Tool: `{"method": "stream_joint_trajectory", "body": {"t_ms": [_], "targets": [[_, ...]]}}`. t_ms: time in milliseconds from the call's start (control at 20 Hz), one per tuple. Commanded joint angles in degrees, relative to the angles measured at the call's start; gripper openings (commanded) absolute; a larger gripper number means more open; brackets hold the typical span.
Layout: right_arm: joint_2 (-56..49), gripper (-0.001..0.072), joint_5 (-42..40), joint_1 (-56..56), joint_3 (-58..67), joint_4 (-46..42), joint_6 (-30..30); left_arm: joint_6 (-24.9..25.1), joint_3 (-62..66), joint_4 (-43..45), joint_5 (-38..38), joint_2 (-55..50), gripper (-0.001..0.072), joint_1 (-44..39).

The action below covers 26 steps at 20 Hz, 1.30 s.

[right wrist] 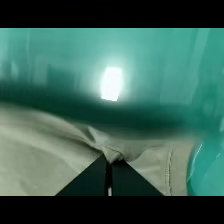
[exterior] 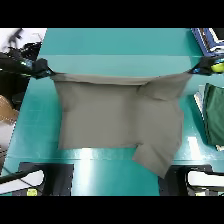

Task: Fold the shirts.

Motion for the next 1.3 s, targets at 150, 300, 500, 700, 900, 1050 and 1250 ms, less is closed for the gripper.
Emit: {"method": "stream_joint_trajectory", "body": {"t_ms": [150, 300, 500, 700, 900, 1050, 1250], "targets": [[-16.3, 0.0015, -12.3, 2.5, 12.5, -1.2, 1.9, 4.5, 7.6, -1.9, 14.6, -16.0, 0.0025, -0.8], [-17.4, 0.0015, -15.4, 2.5, 17.2, -2.2, 1.8, 5.3, 12.2, -1.9, 17.8, -17.0, 0.0025, -0.8], [-17.4, 0.0015, -10.5, 2.6, 18.6, -2.7, 1.8, 11.0, 13.2, -0.6, 9.8, -17.0, 0.0024, -0.8], [-13.7, 0.0016, -5.6, 4.3, 8.5, -9.6, 1.6, 11.2, 10.4, 0.1, 3.3, -17.0, 0.0024, -0.8], [-6.4, 0.0016, -11.4, 5.3, -7.8, -11.5, 1.6, 10.0, 3.3, 2.8, 1.1, -17.0, 0.0024, -0.8], [-4.2, 0.0017, -15.3, 5.3, -15.5, -10.4, 1.6, 7.4, 0.6, 7.1, 2.5, -17.0, 0.0026, -0.8], [-4.3, 0.0316, -16.3, 5.1, -19.1, -4.4, 2.8, 3.9, 0.6, 7.2, 0.3, -16.9, 0.0400, -0.8]]}}
